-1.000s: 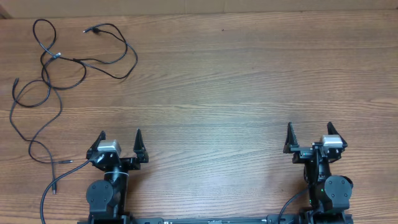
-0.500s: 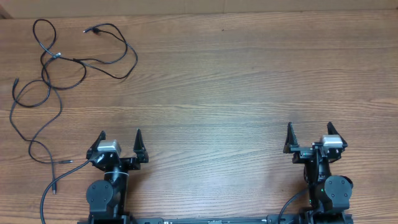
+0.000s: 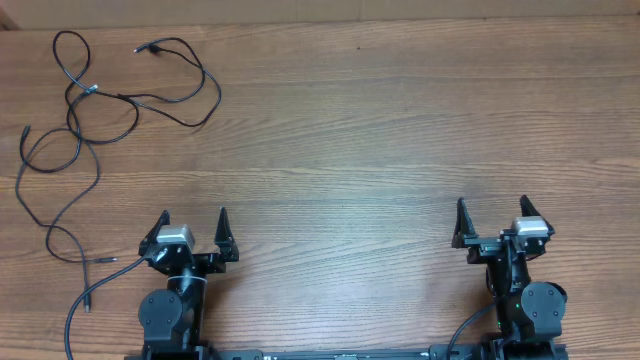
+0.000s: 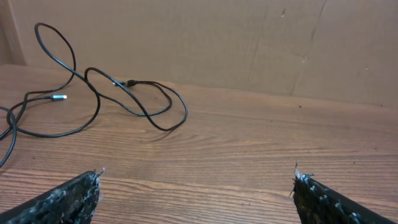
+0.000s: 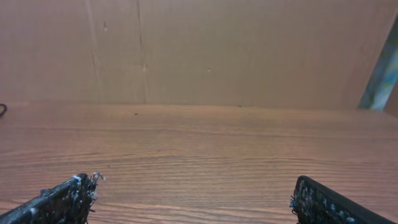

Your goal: Untangle cables

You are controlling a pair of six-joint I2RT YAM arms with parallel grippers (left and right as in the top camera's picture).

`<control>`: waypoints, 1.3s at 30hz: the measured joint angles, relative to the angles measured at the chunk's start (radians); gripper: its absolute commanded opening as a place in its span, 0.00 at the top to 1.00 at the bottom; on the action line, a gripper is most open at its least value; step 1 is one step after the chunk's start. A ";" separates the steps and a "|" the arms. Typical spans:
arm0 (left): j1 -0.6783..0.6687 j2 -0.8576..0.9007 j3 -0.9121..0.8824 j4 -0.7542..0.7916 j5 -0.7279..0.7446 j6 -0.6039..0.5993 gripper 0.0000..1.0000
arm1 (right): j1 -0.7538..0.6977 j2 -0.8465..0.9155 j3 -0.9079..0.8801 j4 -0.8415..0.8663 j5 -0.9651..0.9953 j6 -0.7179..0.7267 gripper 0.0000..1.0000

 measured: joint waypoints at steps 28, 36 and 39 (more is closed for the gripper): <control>0.000 0.000 0.000 0.000 0.000 0.000 0.00 | 0.000 0.000 0.000 0.000 0.000 0.015 0.00; 0.000 0.000 0.000 0.000 0.000 0.000 0.00 | 0.000 0.000 0.000 0.000 -0.001 0.016 0.00; 0.000 0.000 0.000 0.000 0.000 0.000 0.00 | 0.000 0.000 0.000 0.000 0.000 0.016 0.00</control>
